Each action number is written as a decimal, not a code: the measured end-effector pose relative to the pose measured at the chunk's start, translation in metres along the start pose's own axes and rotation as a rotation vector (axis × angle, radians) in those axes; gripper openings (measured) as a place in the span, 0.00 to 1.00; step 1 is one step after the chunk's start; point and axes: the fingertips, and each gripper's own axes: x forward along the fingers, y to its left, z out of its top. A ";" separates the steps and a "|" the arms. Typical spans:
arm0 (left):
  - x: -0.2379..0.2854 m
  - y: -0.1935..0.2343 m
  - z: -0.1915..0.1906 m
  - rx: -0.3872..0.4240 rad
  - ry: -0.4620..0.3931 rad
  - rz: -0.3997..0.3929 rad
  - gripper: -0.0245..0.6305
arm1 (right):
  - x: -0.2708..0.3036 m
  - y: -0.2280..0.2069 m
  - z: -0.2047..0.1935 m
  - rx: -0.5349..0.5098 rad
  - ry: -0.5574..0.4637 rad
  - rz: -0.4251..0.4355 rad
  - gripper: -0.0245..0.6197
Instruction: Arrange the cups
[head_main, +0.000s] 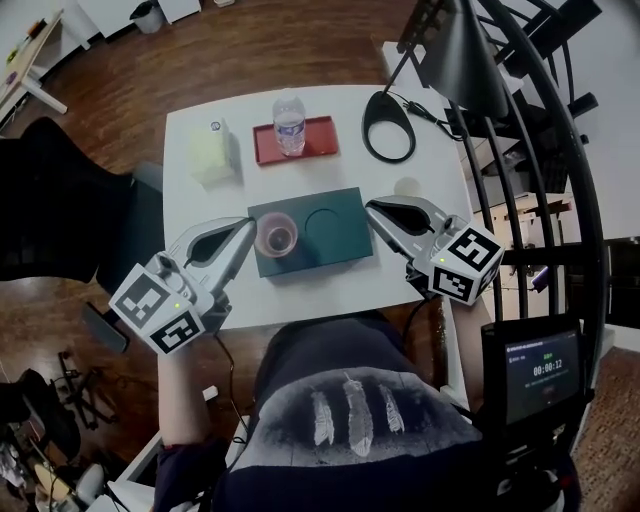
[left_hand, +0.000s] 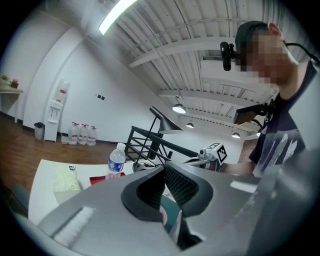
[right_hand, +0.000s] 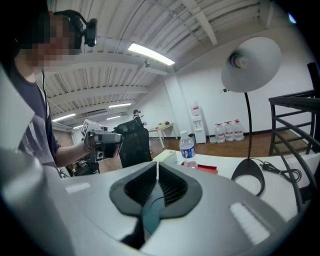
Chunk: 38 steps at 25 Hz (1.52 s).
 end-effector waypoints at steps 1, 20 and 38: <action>0.002 0.001 -0.001 -0.004 0.001 -0.003 0.06 | -0.002 -0.004 0.000 -0.001 0.001 -0.013 0.06; 0.043 -0.012 0.002 0.020 0.040 0.089 0.06 | -0.125 -0.165 -0.064 0.178 0.114 -0.503 0.35; 0.058 -0.008 -0.007 0.011 0.087 0.322 0.06 | -0.063 -0.198 -0.132 0.000 0.404 -0.053 0.51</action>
